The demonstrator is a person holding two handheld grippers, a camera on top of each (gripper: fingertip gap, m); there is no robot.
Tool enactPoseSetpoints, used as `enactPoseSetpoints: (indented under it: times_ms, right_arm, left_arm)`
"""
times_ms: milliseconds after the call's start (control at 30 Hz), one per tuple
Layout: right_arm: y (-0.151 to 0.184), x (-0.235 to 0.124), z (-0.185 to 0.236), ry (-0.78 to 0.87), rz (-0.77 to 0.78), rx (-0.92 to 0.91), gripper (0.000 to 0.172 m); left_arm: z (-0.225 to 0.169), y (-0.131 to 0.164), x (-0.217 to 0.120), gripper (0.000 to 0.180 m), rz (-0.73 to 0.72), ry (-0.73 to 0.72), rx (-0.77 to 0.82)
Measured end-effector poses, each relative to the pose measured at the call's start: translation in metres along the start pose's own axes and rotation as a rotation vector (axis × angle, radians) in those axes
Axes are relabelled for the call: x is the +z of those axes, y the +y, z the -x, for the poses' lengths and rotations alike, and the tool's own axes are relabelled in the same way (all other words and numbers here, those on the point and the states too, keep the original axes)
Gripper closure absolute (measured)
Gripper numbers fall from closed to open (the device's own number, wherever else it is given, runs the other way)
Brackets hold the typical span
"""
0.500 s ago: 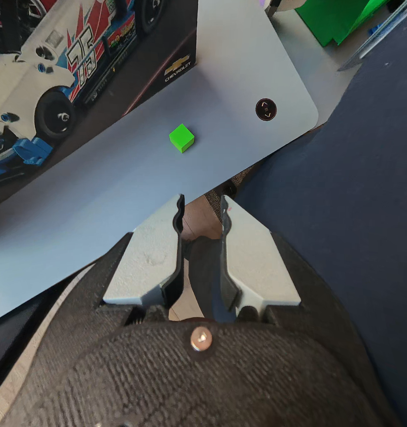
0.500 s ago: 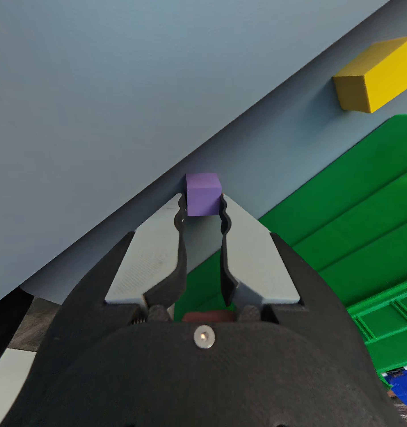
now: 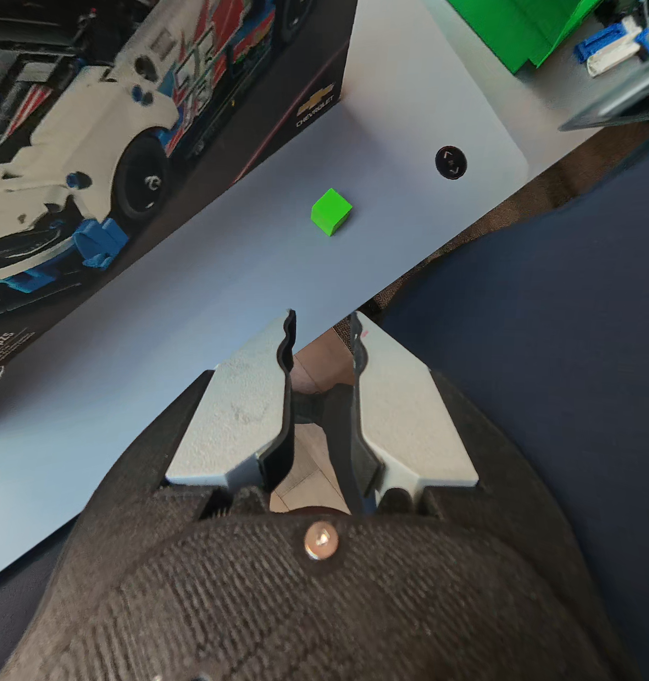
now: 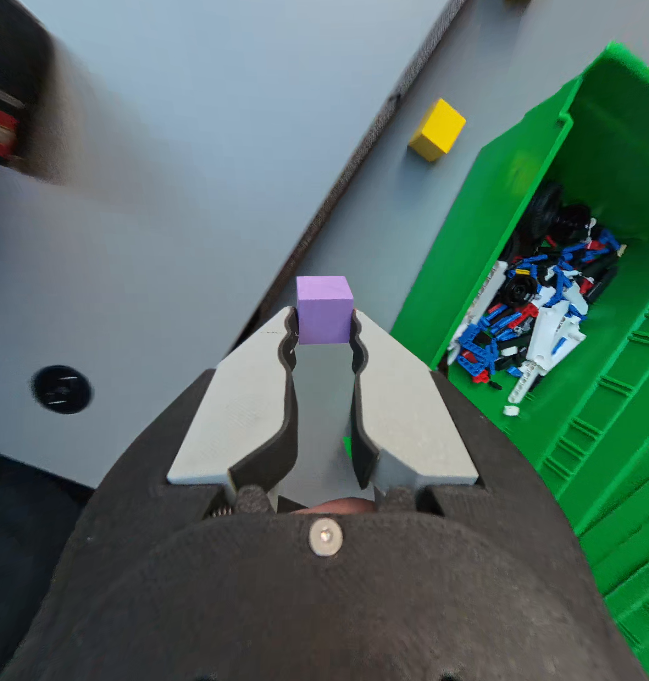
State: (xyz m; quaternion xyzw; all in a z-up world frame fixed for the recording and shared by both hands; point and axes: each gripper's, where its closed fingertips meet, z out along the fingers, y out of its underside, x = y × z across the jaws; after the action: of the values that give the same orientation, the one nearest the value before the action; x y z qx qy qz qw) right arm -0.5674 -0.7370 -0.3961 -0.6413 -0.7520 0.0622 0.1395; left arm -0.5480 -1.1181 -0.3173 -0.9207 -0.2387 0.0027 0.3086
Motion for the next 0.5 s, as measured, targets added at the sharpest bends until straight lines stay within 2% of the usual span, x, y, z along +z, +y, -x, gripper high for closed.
enactPoseSetpoints:
  times_ms: [133, 267, 433, 500]
  right_arm:
    - [-0.023, -0.024, 0.062, -0.099, -0.103, 0.052, 0.146]
    - [-0.040, -0.018, 0.118, -0.174, -0.110, 0.093, 0.146]
    - [-0.044, 0.005, 0.147, -0.175, -0.060, 0.055, 0.145]
    - [-0.042, 0.008, 0.147, -0.176, -0.039, 0.052, 0.138]
  left_arm:
    - [0.020, 0.014, -0.003, 0.155, -0.011, 0.001, 0.019]
    - [0.026, 0.025, -0.005, 0.156, -0.038, 0.059, -0.017]
    - [0.034, 0.032, -0.016, 0.156, -0.071, 0.062, -0.014]
    - [0.037, 0.035, -0.018, 0.156, -0.072, 0.056, -0.028]
